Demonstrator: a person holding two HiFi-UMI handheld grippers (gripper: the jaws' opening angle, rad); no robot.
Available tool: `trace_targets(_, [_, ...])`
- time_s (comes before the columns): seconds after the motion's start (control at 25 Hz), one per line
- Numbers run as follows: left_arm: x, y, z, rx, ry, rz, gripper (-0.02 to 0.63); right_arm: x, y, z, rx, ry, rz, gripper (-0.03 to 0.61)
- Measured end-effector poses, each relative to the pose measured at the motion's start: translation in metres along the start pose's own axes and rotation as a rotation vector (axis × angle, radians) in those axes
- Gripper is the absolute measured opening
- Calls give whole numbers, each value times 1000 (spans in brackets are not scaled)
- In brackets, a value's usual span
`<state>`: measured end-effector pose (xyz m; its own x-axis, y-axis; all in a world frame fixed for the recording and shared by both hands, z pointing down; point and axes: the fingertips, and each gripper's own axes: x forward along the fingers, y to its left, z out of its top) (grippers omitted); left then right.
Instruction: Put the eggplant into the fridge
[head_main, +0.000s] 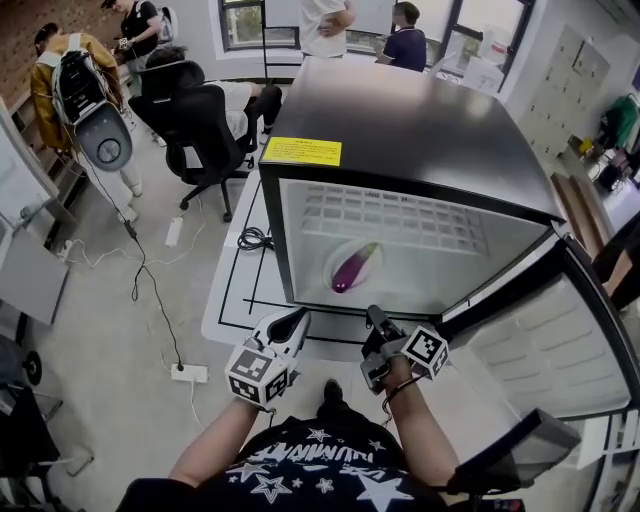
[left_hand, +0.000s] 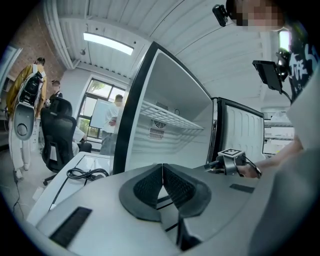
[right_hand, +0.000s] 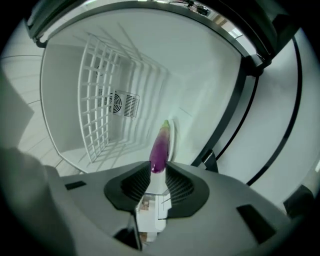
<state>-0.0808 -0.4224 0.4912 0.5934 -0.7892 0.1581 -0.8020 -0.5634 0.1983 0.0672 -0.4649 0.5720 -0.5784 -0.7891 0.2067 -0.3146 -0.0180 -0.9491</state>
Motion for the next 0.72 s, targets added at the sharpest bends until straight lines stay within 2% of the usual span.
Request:
trace_targets(0.16, [-19, -10, -7, -2, 16, -20, 9, -19, 8, -21, -40, 9, 17, 97])
trace_targets(0.32, [-40, -23, -21, -4, 36, -57, 9, -43, 6, -49, -36, 1, 18, 97])
trace_targets(0.72, [-79, -47, -48, -28, 66, -147, 9, -107, -8, -98, -31, -88, -49, 97])
